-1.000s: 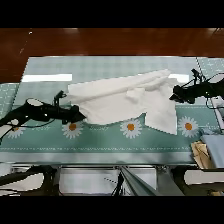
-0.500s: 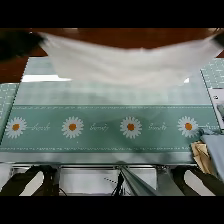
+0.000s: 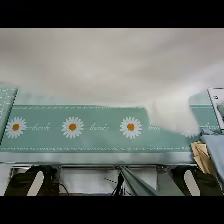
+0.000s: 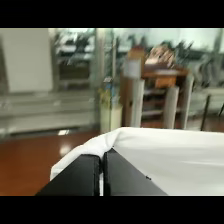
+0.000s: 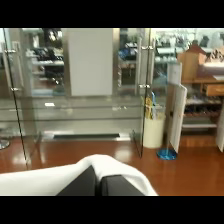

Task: Fold the shirts.

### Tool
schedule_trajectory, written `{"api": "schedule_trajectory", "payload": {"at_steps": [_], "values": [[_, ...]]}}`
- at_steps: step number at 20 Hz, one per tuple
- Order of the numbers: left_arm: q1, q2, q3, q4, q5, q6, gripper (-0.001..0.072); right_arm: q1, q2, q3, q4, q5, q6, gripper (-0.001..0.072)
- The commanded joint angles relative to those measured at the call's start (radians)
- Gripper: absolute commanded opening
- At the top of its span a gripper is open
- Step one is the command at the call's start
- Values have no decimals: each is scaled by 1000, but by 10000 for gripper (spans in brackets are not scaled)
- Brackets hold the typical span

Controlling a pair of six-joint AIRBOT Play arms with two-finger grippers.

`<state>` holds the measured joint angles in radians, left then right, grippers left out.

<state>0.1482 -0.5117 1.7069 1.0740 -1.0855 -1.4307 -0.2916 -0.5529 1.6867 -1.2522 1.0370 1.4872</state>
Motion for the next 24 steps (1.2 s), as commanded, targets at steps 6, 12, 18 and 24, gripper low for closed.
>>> {"api": "schedule_trajectory", "payload": {"at_steps": [6,12,18,24], "values": [[2,-9,20,166,-599,-216,23,0,-37,10,-120,587,29,30],[-1,-181,-220,161,-668,-152,23,1,-352,6,-142,709,-26,30],[-1,-545,-397,159,-259,-64,24,1,-811,6,34,529,-28,31],[-18,-943,-325,91,29,-38,24,22,-1032,6,90,112,8,31]]}}
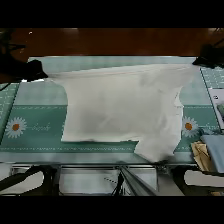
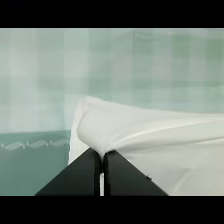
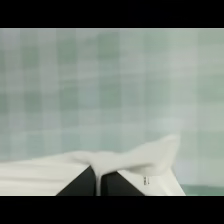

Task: Fold the shirts.

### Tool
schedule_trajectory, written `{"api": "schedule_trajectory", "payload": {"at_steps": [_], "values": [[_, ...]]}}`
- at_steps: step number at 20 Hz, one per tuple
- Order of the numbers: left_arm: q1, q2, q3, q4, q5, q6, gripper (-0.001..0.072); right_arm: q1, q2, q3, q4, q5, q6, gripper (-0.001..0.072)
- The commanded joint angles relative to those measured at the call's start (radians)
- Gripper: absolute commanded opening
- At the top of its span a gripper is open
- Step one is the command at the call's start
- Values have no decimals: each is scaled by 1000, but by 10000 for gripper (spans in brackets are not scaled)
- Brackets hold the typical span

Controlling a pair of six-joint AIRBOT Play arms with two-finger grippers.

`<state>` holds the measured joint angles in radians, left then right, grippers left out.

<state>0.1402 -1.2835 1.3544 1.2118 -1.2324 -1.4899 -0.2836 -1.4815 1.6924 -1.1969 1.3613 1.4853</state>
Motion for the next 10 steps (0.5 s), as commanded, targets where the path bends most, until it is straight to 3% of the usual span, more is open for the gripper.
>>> {"api": "schedule_trajectory", "payload": {"at_steps": [1,4,7,10], "values": [[-20,-217,47,-85,232,42,24,29,-131,1,35,-257,0,31],[-53,-307,93,-124,394,77,24,84,-206,1,-22,-394,-50,31],[-67,-349,94,-129,566,76,24,120,-255,1,-93,-520,-24,31],[-78,-399,95,-132,624,76,24,126,-304,1,-93,-558,34,31]]}}
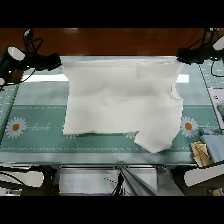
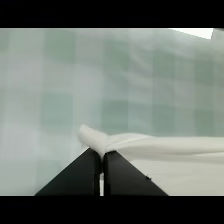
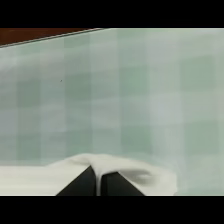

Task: Fold the shirts.

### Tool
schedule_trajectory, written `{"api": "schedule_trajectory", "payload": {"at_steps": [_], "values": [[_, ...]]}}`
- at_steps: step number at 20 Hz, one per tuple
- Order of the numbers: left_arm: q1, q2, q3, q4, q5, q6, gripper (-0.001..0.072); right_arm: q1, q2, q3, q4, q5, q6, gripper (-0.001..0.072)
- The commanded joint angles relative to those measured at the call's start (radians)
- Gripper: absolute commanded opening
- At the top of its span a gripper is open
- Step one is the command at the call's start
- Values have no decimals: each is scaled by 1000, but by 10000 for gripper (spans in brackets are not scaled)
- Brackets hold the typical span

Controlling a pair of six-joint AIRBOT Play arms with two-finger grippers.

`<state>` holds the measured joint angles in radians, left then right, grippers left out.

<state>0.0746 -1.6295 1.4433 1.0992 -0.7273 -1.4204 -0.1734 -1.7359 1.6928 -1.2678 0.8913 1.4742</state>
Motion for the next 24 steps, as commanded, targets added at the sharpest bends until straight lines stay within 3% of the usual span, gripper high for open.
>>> {"api": "schedule_trajectory", "payload": {"at_steps": [1,8,10,13,15,20,21,22,24], "values": [[-15,-69,6,-19,115,6,24,15,-68,0,-22,-82,61,31],[-26,-121,6,-18,104,7,25,15,-114,2,-14,14,90,32],[-11,-107,17,-18,0,7,24,12,-89,2,-27,109,93,32],[11,-107,48,-17,-280,7,25,13,-45,2,-71,289,101,32],[19,-110,50,-15,-399,6,24,13,-45,2,-78,409,123,32],[20,-127,49,-15,-472,-5,25,13,-68,0,-85,517,155,33],[20,-132,49,-15,-480,-13,52,13,-69,0,-82,523,160,38],[20,-133,49,-16,-489,-13,157,13,-69,0,-82,521,159,147],[24,-130,63,-11,-539,-4,441,11,-64,2,-85,544,101,376]]}}
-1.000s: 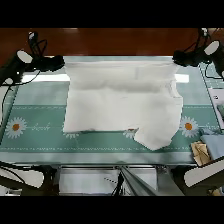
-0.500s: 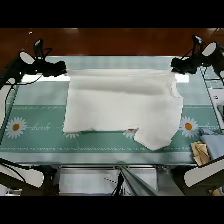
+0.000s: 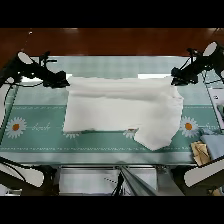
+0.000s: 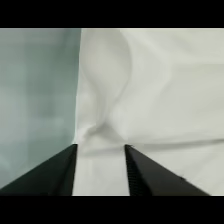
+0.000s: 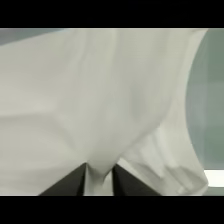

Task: Fold the shirts.

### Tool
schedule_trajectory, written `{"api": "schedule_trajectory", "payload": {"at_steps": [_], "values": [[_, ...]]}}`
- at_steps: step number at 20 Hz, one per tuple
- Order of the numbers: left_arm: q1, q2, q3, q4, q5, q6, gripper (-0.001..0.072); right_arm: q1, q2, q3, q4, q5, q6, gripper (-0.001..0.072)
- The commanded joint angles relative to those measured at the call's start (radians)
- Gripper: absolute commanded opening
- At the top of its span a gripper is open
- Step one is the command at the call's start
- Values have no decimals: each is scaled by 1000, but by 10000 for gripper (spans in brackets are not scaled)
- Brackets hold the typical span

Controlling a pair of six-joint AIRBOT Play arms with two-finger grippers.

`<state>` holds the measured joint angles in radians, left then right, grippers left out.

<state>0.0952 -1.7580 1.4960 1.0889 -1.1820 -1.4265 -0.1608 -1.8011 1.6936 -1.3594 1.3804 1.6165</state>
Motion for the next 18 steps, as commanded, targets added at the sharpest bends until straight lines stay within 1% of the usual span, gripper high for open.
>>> {"api": "schedule_trajectory", "payload": {"at_steps": [1,2,4,5,6,7,8,9,10,12,13,15,16,18], "values": [[13,1,39,19,-147,6,516,-8,12,1,-18,93,-87,391],[29,7,69,43,-206,19,516,-17,31,1,-79,137,-125,391],[80,37,121,87,-305,32,516,-38,85,1,-242,217,-164,391],[116,66,125,85,-331,31,515,-58,119,1,-288,248,-166,394],[148,97,115,86,-346,31,514,-87,151,-1,-279,259,-157,420],[182,134,84,85,-353,32,514,-119,181,-14,-253,265,-156,449],[210,171,34,85,-354,45,514,-156,217,-55,-224,269,-164,456],[237,213,-50,84,-351,75,513,-192,251,-115,-187,267,-175,522],[260,251,-149,71,-348,80,512,-229,289,-200,-124,254,-192,556],[290,308,-365,8,-349,93,512,-289,359,-378,29,198,-246,556],[294,326,-457,-17,-348,126,512,-310,389,-456,92,159,-269,554],[295,341,-583,-48,-336,192,513,-323,438,-560,165,83,-290,549],[295,342,-623,-60,-311,209,514,-322,456,-588,188,53,-299,539],[294,342,-676,-110,-248,237,549,-322,482,-613,245,20,-314,538]]}}
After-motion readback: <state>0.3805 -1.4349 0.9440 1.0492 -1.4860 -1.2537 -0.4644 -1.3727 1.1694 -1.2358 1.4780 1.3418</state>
